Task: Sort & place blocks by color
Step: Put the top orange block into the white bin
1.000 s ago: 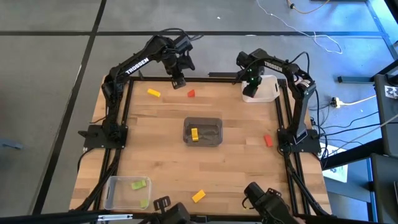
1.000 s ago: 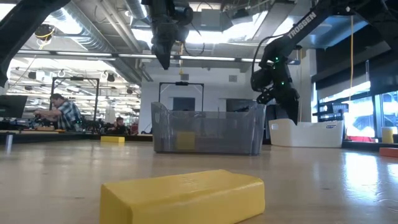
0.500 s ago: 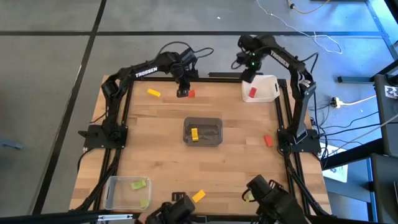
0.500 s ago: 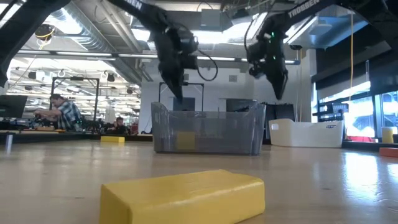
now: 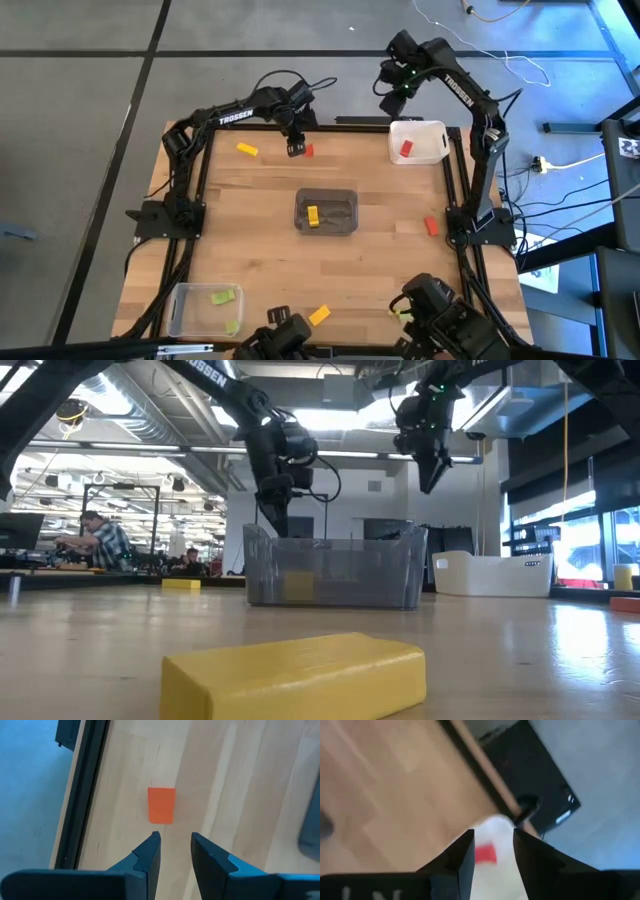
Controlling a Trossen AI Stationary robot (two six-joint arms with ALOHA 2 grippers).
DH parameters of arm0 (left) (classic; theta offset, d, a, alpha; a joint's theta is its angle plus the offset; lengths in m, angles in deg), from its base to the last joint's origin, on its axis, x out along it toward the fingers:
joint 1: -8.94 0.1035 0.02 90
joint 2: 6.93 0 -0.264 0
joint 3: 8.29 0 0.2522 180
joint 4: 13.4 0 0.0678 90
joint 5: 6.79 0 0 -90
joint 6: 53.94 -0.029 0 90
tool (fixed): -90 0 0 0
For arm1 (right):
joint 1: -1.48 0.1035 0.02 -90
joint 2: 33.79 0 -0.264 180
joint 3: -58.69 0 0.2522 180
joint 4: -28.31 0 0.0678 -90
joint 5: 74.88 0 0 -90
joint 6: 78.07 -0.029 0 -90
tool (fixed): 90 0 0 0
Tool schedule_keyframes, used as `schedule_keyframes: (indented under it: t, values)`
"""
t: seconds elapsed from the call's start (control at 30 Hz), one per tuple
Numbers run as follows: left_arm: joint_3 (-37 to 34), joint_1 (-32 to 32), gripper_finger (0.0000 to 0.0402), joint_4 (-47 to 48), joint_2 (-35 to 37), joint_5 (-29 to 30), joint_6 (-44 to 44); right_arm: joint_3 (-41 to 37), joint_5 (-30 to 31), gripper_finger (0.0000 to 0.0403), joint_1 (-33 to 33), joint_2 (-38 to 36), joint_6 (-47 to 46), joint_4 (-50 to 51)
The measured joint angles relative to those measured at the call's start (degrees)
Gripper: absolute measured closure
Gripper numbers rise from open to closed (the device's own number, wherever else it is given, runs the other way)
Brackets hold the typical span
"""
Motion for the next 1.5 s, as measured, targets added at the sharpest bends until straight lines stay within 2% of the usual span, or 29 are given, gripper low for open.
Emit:
schedule_keyframes:
  t: [0.23,0.47,0.6,0.8,1.5]
  values:
    - [0.00,-1.43,0.0303,0.00,0.00,5.68,0.05,-3.32,-8.75,0.0269,0.93,0.09,3.59,-1.52]
    - [0.00,-2.78,0.0303,0.11,0.00,10.48,-0.19,-4.31,-9.53,0.0269,4.35,0.09,4.35,-2.87]
    - [0.00,-2.60,0.0303,0.24,0.00,6.49,0.57,-4.31,-7.11,0.0269,5.80,0.09,4.39,-4.63]
    - [0.00,-1.48,0.0303,0.26,0.00,-0.17,1.60,-4.31,-7.25,0.0269,7.55,0.09,1.35,-4.71]
    - [0.02,-2.29,0.0303,-0.42,0.00,-1.34,2.91,-4.31,-7.42,0.0269,10.12,0.11,0.02,-12.88]
